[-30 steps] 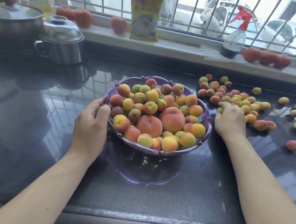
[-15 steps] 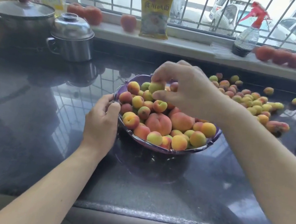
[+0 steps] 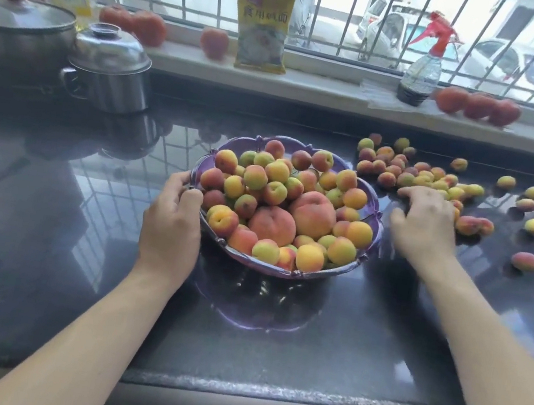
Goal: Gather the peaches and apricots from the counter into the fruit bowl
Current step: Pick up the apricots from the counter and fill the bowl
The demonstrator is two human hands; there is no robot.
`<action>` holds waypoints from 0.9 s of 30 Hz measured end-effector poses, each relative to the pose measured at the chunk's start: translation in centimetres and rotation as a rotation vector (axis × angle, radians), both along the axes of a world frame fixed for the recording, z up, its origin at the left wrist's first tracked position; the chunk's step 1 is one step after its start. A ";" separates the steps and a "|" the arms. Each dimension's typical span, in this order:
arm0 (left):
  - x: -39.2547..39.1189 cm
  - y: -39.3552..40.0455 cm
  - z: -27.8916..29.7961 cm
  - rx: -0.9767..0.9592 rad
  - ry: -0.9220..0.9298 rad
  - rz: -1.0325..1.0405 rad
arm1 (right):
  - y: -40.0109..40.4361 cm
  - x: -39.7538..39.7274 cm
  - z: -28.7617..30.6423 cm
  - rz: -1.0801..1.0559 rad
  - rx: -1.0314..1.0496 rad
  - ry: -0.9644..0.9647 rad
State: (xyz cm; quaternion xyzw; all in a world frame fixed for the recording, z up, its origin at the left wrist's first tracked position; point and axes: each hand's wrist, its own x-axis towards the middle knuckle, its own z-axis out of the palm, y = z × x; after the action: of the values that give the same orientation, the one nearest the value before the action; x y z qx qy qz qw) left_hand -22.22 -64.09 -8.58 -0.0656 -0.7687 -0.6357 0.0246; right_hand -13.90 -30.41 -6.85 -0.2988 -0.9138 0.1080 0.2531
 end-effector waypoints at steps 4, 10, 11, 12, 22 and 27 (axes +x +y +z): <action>0.2 0.2 0.1 -0.013 -0.023 -0.001 | 2.0 0.3 -2.0 -0.056 0.024 -0.186; 0.3 -0.1 0.3 -0.003 -0.034 0.003 | 2.5 0.0 -2.1 -0.144 0.010 -0.225; 0.3 -0.1 0.3 -0.004 -0.034 0.002 | 2.6 0.3 -2.1 -0.155 0.022 -0.207; 0.4 -0.1 0.5 -0.005 -0.034 0.001 | 2.8 0.6 -2.1 -0.172 0.033 -0.192; 0.7 -0.1 0.7 0.027 -0.038 -0.001 | 3.1 0.4 -1.9 -0.148 0.185 -0.117; 0.7 -0.1 0.7 0.030 -0.035 -0.003 | 2.6 0.7 -2.0 -0.179 0.279 -0.127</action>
State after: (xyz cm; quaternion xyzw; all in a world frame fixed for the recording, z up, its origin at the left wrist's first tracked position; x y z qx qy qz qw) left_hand -21.48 -64.18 -7.86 -0.0552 -0.7592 -0.6484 0.0111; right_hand -13.17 -27.79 -8.82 -0.3471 -0.9038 -0.0617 0.2426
